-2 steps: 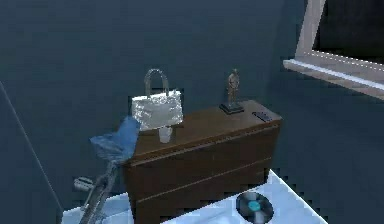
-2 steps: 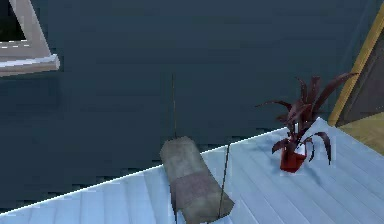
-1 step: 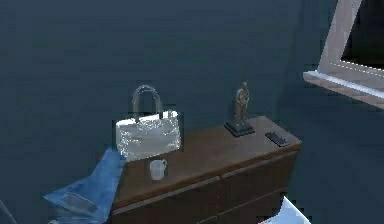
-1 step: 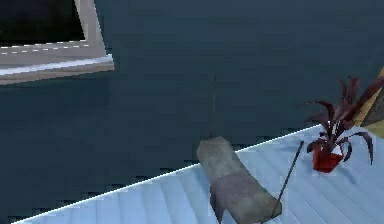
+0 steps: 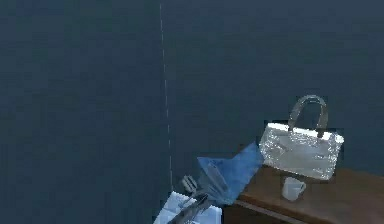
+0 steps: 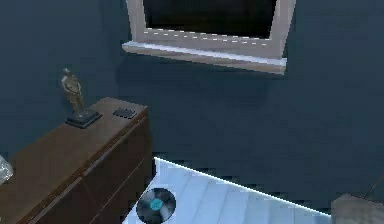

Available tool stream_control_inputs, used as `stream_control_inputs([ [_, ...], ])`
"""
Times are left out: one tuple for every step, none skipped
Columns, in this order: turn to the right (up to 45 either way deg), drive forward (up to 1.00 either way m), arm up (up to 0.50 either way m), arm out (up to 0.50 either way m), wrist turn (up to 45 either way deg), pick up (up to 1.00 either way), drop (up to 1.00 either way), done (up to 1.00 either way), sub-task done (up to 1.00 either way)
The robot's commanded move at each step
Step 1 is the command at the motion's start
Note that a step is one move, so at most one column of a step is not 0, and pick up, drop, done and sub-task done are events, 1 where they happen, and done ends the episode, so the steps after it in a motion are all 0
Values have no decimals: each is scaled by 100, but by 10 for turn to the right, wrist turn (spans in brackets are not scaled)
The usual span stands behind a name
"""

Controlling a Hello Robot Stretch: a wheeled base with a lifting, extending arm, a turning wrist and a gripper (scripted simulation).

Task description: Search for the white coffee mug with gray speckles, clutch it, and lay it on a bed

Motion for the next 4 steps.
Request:
stream_control_inputs([
  [-450, 0, 0, 0, 0, 0, 0, 0, 0],
  [-90, 0, 0, 0, 0, 0, 0, 0, 0],
  [0, 0, 50, 0, 0, 0, 0, 0, 0],
  [0, 0, 30, 0, 0, 0, 0, 0, 0],
])
